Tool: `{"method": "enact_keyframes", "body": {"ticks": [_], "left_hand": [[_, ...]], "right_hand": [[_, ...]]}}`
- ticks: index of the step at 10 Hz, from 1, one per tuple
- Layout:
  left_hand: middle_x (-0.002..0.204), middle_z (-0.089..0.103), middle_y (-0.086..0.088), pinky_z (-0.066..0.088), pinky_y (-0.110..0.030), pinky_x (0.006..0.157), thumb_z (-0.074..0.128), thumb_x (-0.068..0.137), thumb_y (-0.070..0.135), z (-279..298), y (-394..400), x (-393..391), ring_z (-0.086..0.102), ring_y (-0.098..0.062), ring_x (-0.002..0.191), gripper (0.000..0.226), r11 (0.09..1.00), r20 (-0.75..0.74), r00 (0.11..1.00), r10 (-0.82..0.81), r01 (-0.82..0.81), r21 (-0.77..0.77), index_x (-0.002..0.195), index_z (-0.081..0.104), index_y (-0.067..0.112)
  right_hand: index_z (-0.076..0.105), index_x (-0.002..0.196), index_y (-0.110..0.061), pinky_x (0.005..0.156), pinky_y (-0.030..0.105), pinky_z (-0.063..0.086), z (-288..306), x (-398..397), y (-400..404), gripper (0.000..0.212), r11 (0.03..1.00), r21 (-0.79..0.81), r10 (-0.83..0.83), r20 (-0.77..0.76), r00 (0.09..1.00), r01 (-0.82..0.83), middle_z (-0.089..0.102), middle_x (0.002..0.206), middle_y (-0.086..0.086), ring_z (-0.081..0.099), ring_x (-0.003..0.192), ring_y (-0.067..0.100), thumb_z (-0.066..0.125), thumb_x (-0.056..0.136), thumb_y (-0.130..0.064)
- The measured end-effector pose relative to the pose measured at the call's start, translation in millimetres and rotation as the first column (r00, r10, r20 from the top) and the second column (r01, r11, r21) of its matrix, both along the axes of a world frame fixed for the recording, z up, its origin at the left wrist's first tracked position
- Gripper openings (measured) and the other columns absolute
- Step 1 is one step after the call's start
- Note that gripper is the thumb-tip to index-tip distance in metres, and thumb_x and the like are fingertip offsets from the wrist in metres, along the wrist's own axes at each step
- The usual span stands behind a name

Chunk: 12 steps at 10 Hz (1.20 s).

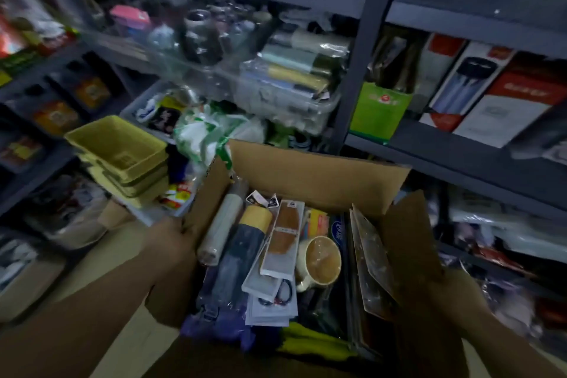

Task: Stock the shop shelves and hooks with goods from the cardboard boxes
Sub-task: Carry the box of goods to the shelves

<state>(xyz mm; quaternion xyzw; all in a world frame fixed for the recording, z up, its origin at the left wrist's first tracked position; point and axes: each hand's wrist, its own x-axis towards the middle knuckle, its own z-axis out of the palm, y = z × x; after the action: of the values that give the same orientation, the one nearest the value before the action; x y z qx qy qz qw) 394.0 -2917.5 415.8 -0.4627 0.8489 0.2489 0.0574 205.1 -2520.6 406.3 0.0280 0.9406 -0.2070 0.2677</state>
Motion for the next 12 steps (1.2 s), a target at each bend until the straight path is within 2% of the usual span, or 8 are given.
{"method": "enact_keyframes", "body": {"ticks": [2,3,4,5,6,8,10,12], "left_hand": [[0.046,0.047,-0.013,0.037,-0.037,0.058,0.053,0.087,0.016,-36.8,-17.5,-58.8,0.057,-0.033,0.059,0.048,0.986,-0.084,0.985,-0.153,0.158,0.055,0.043,0.035,0.018],[0.047,0.038,0.0,0.03,-0.031,0.053,0.055,0.089,0.016,-47.8,-29.6,-84.6,0.047,-0.023,0.053,0.048,0.967,-0.062,0.967,-0.247,0.25,0.041,0.047,0.033,0.019],[0.052,0.046,-0.006,0.03,-0.031,0.052,0.057,0.091,0.016,-46.7,-43.7,-108.2,0.05,-0.024,0.056,0.045,0.944,-0.02,0.944,-0.329,0.329,-0.002,0.05,0.038,0.015],[0.057,0.051,-0.012,0.03,-0.031,0.058,0.056,0.092,0.018,-40.1,-51.7,-126.2,0.054,-0.028,0.064,0.045,0.925,0.029,0.928,-0.372,0.373,-0.071,0.051,0.038,0.013],[0.051,0.041,-0.003,0.029,-0.03,0.058,0.056,0.092,0.018,-44.5,-60.4,-138.6,0.05,-0.023,0.062,0.046,0.909,0.032,0.913,-0.406,0.407,-0.09,0.05,0.04,0.013],[0.062,0.055,-0.017,0.033,-0.032,0.061,0.054,0.094,0.022,-62.5,-61.8,-130.7,0.061,-0.037,0.075,0.044,0.899,0.015,0.906,-0.423,0.421,-0.121,0.053,0.039,0.013],[0.09,0.064,-0.033,0.043,-0.038,0.071,0.054,0.094,0.024,-76.8,-72.3,-119.5,0.062,-0.044,0.091,0.035,0.907,0.048,0.912,-0.408,0.41,-0.09,0.087,0.063,-0.009],[0.097,0.064,-0.03,0.045,-0.038,0.076,0.052,0.095,0.026,-77.9,-73.9,-111.1,0.061,-0.042,0.094,0.032,0.92,0.049,0.92,-0.389,0.39,-0.02,0.098,0.061,-0.005]], "right_hand": [[0.069,0.088,0.003,0.057,0.029,0.039,-10.3,-1.2,4.6,0.02,0.987,0.12,-0.117,0.044,0.992,0.111,0.059,0.07,0.014,0.059,0.066,0.027,0.061,0.091,-0.016],[0.067,0.065,-0.004,0.06,0.036,0.043,-37.5,1.1,15.2,0.023,0.969,0.066,-0.243,0.06,0.968,0.239,0.065,0.063,0.016,0.064,0.066,0.036,0.064,0.087,-0.01],[0.067,0.074,-0.002,0.064,0.041,0.053,-53.9,3.9,14.8,0.016,0.953,0.059,-0.3,0.088,0.95,0.296,0.067,0.064,0.017,0.065,0.063,0.035,0.061,0.086,-0.009],[0.063,0.068,-0.01,0.051,0.028,0.044,-46.8,17.3,-2.5,0.019,0.936,0.033,-0.352,0.032,0.935,0.351,0.064,0.06,0.01,0.063,0.059,0.03,0.06,0.087,-0.009],[0.066,0.083,-0.01,0.049,0.024,0.041,-48.7,25.7,-13.3,0.01,0.923,0.038,-0.386,0.074,0.92,0.384,0.065,0.065,0.007,0.064,0.062,0.023,0.058,0.09,-0.011],[0.067,0.099,0.002,0.049,0.026,0.039,-44.9,36.7,-23.2,0.022,0.899,0.06,-0.435,0.004,0.9,0.434,0.059,0.066,0.009,0.054,0.054,0.018,0.057,0.094,-0.017],[0.068,0.103,0.004,0.063,0.034,0.05,-40.6,43.9,-27.4,0.024,0.867,0.027,-0.498,-0.005,0.867,0.498,0.066,0.079,0.017,0.061,0.068,0.029,0.06,0.092,-0.016],[0.065,0.108,0.001,0.062,0.03,0.048,-45.6,54.8,-30.4,0.027,0.878,0.041,-0.478,0.023,0.878,0.477,0.064,0.082,0.015,0.062,0.071,0.029,0.055,0.094,-0.02]]}}
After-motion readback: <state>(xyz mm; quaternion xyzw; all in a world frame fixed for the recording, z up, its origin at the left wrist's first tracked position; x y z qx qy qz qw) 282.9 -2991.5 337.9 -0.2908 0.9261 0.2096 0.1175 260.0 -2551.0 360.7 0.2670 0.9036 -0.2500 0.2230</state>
